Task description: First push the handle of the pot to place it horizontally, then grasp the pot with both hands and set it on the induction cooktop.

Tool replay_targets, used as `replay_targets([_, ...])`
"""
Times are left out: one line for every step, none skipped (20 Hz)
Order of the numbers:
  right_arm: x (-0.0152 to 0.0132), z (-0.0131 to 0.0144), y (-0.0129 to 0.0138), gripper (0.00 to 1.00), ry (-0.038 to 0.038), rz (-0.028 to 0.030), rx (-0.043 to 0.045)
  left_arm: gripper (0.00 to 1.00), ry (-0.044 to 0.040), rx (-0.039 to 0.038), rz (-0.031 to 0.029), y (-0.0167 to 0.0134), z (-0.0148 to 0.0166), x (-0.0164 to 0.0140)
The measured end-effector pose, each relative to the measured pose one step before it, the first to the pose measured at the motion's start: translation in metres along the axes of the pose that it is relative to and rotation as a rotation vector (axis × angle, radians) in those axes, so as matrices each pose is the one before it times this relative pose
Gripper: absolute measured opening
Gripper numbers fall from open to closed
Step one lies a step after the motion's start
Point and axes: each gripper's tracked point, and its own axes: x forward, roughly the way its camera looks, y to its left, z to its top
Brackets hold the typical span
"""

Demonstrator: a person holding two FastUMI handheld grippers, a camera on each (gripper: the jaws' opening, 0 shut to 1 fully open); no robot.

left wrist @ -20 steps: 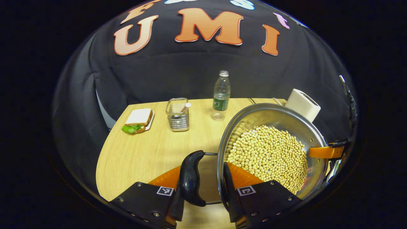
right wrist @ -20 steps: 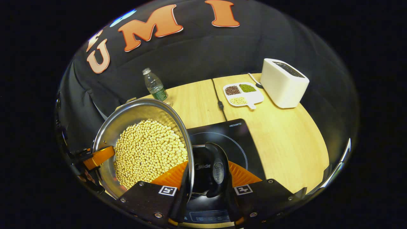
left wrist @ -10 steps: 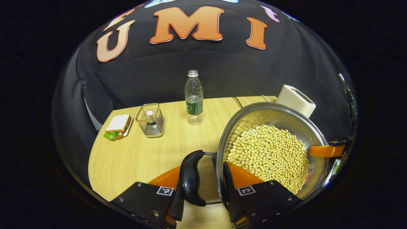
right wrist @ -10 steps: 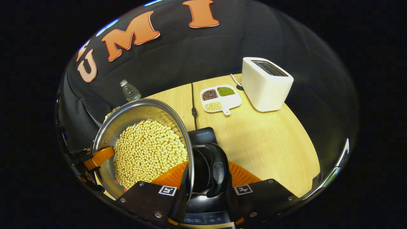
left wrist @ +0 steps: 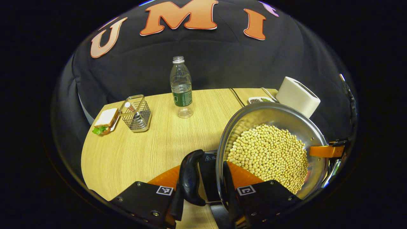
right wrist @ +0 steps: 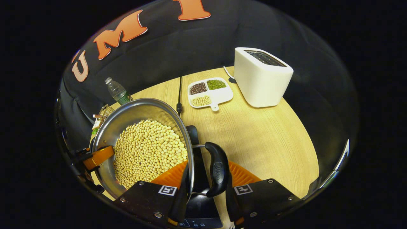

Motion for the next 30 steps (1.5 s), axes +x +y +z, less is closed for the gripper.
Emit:
replay_targets([0.00036, 0.00073, -0.00003, 0.51, 0.00280, -0.00153, -0.00072, 0.57, 0.00491, 0.00020, 0.00092, 0.00043, 0.00055, -0.00034])
replay_targets([0.00007, 0.00080, 0.00003, 0.51, 0.00282, -0.00095, -0.00193, 0.57, 0.00437, 0.00074, 0.00108, -0.00054, -0.00070, -0.00056])
replay_targets([-0.00004, 0.00021, -0.00026, 0.51, 0.00282, -0.00028, 0.00008, 0.57, 0.00224, -0.00116, 0.00103, 0.00033, -0.00070, 0.00057])
replay_targets([-0.00027, 0.00069, 0.00028, 0.51, 0.00254, -0.00138, -0.00118, 0.61, 0.00358, -0.00106, -0.00008, -0.00079, -0.00065, 0.00064])
replay_targets([-0.00040, 0.00122, -0.00040, 0.51, 0.00263, -0.00020, -0.00240, 0.57, 0.00427, -0.00377, 0.00113, -0.00055, 0.00003, -0.00010])
replay_targets([0.00017, 0.00057, 0.00010, 0.51, 0.00209, -0.00017, -0.00136, 0.57, 0.00516, 0.00047, 0.00202, 0.00010, -0.00136, -0.00001])
replay_targets([-0.00078, -0.00075, 0.00048, 0.51, 0.00723, 0.00173, 0.00216, 0.57, 0.00111, -0.00112, 0.00251, -0.00020, 0.00056, 0.00038])
replay_targets([0.00309, 0.00378, -0.00075, 0.51, -0.01400, 0.00125, 0.00017, 0.57, -0.00554, -0.00174, 0.00042, 0.00008, 0.00112, -0.00042])
replay_targets([-0.00246, -0.00211, -0.00081, 0.51, -0.00205, 0.00309, -0.00770, 0.57, -0.00268, -0.00053, 0.00221, 0.00033, -0.00061, -0.00032])
replay_targets([0.00057, 0.00119, -0.00076, 0.51, -0.00572, 0.00162, 0.00424, 0.57, -0.00516, -0.00249, -0.00555, 0.00009, 0.00001, 0.00129])
replay_targets([-0.00216, 0.00121, 0.00050, 0.51, -0.00391, 0.00025, 0.00320, 0.57, 0.00196, -0.00925, -0.00438, -0.00005, -0.00094, 0.00102])
replay_targets([0.00009, 0.00237, -0.00072, 0.51, -0.00630, -0.00253, -0.00362, 0.57, 0.00149, -0.01036, -0.00841, -0.00166, -0.00216, 0.00163])
replay_targets([-0.00207, -0.00293, -0.00012, 0.51, 0.00753, -0.00098, -0.00277, 0.58, -0.00326, 0.00779, -0.00572, -0.00074, 0.00005, 0.00074])
replay_targets([-0.00015, 0.00041, -0.00170, 0.52, -0.00173, -0.00333, -0.00237, 0.57, 0.00277, 0.00337, 0.00287, -0.00095, -0.00167, -0.00061])
replay_targets([0.00178, -0.00082, 0.00038, 0.56, -0.00170, -0.00945, 0.00058, 0.63, 0.00773, 0.01505, 0.00255, -0.00164, -0.00059, -0.00119])
replay_targets([0.00007, 0.00108, -0.00100, 0.58, -0.00604, -0.01442, 0.00173, 0.66, 0.00852, 0.01802, 0.00805, 0.00085, -0.00133, -0.00200])
replay_targets([-0.00084, 0.00249, -0.00158, 0.62, -0.01326, -0.01959, 0.00088, 0.69, -0.00035, 0.00986, 0.00941, 0.00127, 0.00240, -0.00210])
replay_targets([-0.00251, 0.00617, -0.00125, 0.64, -0.02241, -0.01137, 0.00209, 0.74, -0.00664, -0.00585, -0.00338, -0.00184, 0.00231, 0.00064])
replay_targets([-0.00373, 0.00641, -0.00083, 0.67, -0.02580, -0.00660, -0.00033, 0.74, -0.00243, -0.01640, -0.00471, -0.00076, 0.00193, -0.00426])
replay_targets([-0.00473, 0.00359, -0.00184, 0.68, -0.01231, -0.00146, -0.00435, 0.74, -0.01019, -0.00844, -0.00710, 0.00106, 0.00210, -0.00448])
replay_targets([-0.00440, 0.00315, -0.00111, 0.71, -0.01905, -0.00062, -0.00577, 0.74, -0.01568, 0.00100, 0.00346, 0.00421, 0.00449, -0.00646])
replay_targets([-0.00532, 0.00449, -0.00260, 0.72, -0.01789, -0.00184, -0.00610, 0.74, -0.01203, 0.00277, 0.00375, 0.00395, 0.00445, -0.00668])
replay_targets([-0.00628, 0.00479, -0.00193, 0.75, -0.02221, -0.00044, -0.00927, 0.74, -0.01712, 0.00181, -0.00075, 0.00217, 0.00564, -0.00791])
replay_targets([-0.00727, 0.00538, -0.00264, 0.76, -0.02237, -0.00182, -0.01396, 0.73, -0.01697, 0.00738, -0.00608, 0.00041, 0.00495, -0.00687])
replay_targets([-0.00810, 0.00697, -0.00175, 0.77, -0.03399, 0.00466, -0.01577, 0.74, -0.02343, 0.01276, -0.00159, 0.00083, 0.00649, -0.00960])
replay_targets([-0.00625, 0.00789, -0.00196, 0.77, -0.02884, 0.00042, -0.01385, 0.73, -0.03234, 0.02458, 0.01147, 0.00358, 0.00767, -0.00912])
replay_targets([-0.00851, 0.00766, -0.00055, 0.78, -0.02859, 0.00720, -0.00868, 0.73, -0.03748, 0.01822, 0.01361, 0.00180, 0.00996, -0.01072])
replay_targets([-0.00773, 0.01142, -0.00083, 0.78, -0.03469, 0.00831, -0.00399, 0.73, -0.03859, 0.00587, 0.00465, 0.00085, 0.01308, -0.01227])
replay_targets([-0.00734, 0.01105, 0.00150, 0.79, -0.03628, 0.01811, -0.00802, 0.73, -0.03475, -0.00524, 0.00835, 0.00121, 0.01386, -0.01249])
replay_targets([-0.00727, 0.01622, -0.00009, 0.79, -0.04872, 0.01399, -0.01174, 0.72, -0.03884, -0.01080, 0.00876, 0.00269, 0.01676, -0.01152])
